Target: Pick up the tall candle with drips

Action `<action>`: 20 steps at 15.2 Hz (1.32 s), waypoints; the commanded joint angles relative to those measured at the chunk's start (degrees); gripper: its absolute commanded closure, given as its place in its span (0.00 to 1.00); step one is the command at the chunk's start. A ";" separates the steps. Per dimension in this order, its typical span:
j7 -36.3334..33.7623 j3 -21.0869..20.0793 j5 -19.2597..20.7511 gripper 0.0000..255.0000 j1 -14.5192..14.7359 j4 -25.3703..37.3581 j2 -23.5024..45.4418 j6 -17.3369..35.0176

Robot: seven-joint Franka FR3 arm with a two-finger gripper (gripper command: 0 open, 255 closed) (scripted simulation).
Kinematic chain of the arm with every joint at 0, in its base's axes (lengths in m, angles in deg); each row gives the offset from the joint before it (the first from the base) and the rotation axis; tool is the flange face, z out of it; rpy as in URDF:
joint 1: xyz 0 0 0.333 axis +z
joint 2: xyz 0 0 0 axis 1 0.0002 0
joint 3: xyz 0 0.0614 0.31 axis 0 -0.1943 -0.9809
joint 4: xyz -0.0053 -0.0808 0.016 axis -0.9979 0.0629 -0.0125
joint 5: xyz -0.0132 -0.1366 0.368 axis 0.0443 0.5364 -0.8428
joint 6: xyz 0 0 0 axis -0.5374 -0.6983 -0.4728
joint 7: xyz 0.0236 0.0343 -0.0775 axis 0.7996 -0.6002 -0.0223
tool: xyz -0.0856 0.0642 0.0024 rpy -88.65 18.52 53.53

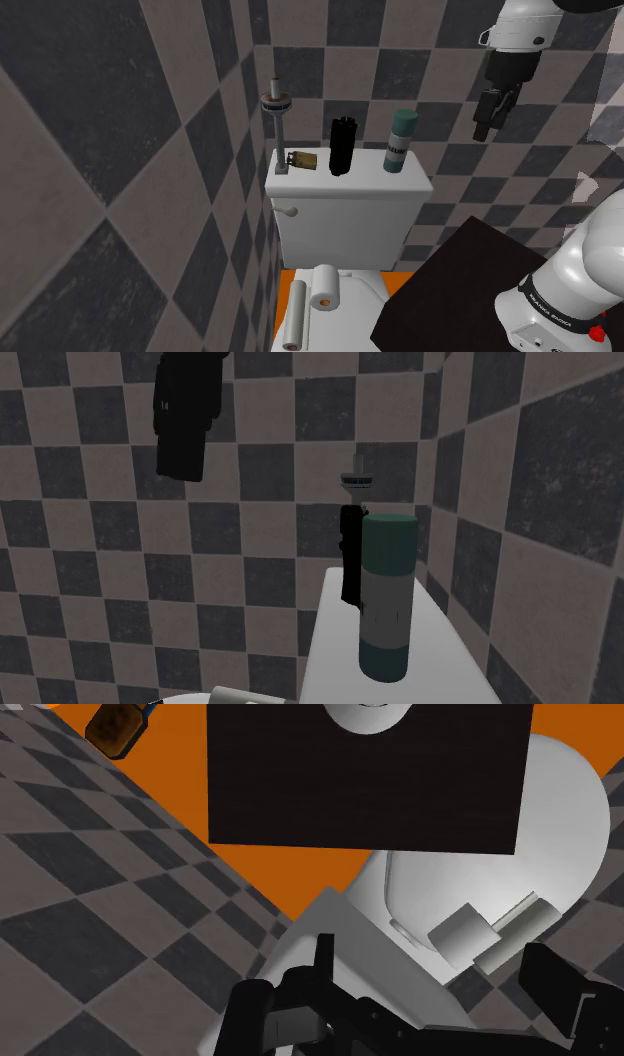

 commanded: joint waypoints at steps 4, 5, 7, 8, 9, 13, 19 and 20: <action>-3.48 -1.71 -1.81 0.00 0.01 2.12 5.38 4.39; -4.61 -2.24 -2.31 0.00 0.00 2.97 7.22 5.77; -6.83 -3.24 -3.17 0.00 -0.03 4.90 10.98 8.38; -7.92 -3.71 -3.53 0.00 -0.07 5.98 12.88 9.61; -9.00 -4.18 -3.85 0.00 -0.14 7.12 14.80 10.79; -13.26 -5.81 -4.66 0.00 -0.39 12.41 22.57 14.91; -19.57 -7.57 -4.55 0.00 -0.70 22.43 34.44 19.25; -20.62 -7.78 -4.40 0.00 -0.72 24.35 36.45 19.74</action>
